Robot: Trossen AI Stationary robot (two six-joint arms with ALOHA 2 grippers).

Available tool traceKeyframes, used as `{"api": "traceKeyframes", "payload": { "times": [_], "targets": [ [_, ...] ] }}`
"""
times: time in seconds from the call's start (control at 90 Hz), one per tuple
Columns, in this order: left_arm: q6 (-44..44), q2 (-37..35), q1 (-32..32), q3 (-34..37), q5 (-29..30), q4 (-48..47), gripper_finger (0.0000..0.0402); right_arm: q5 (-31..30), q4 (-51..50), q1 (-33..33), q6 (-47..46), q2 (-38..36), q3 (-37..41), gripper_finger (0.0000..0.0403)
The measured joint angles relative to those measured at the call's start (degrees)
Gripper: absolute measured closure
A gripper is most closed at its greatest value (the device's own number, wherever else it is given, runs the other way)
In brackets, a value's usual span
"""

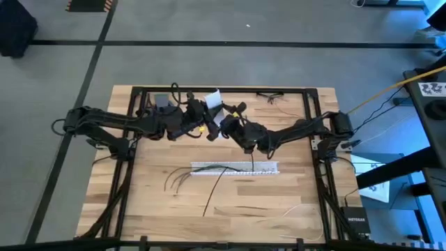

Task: Ziptie cables
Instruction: Close the cable duct

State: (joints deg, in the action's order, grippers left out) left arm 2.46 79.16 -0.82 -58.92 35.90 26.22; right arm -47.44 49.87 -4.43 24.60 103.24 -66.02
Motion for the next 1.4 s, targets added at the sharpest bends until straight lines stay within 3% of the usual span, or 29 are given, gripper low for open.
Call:
{"api": "traceKeyframes", "payload": {
  "times": [0.3,0.467,0.933,1.144,1.4],
  "targets": [
    [0.98,-0.2,0.2,0.0,0.28,0.11,0.037,-1.49,0.5,0.11,1.2,-0.02,0.0,0.014],
    [1.15,-0.29,0.2,0.0,0.33,0.08,0.0371,-1.53,0.43,0.11,1.18,-0.02,0.0,0.0178],
    [7.73,-3.45,-2.2,0.0,1.03,-3.14,0.031,-2.8,-1.99,-0.09,3.59,-0.02,0.0,0.0187],
    [9.33,-11.77,-5.03,0.0,1.65,-17.2,0.0254,-2.54,-2.58,-0.04,4.9,-0.02,-0.02,0.0187],
    [-1.0,-20.9,-6.86,0.0,1.64,-45.57,0.0211,0.16,-6.06,-0.04,6.16,-0.04,-1.51,0.0187]
  ]
}}
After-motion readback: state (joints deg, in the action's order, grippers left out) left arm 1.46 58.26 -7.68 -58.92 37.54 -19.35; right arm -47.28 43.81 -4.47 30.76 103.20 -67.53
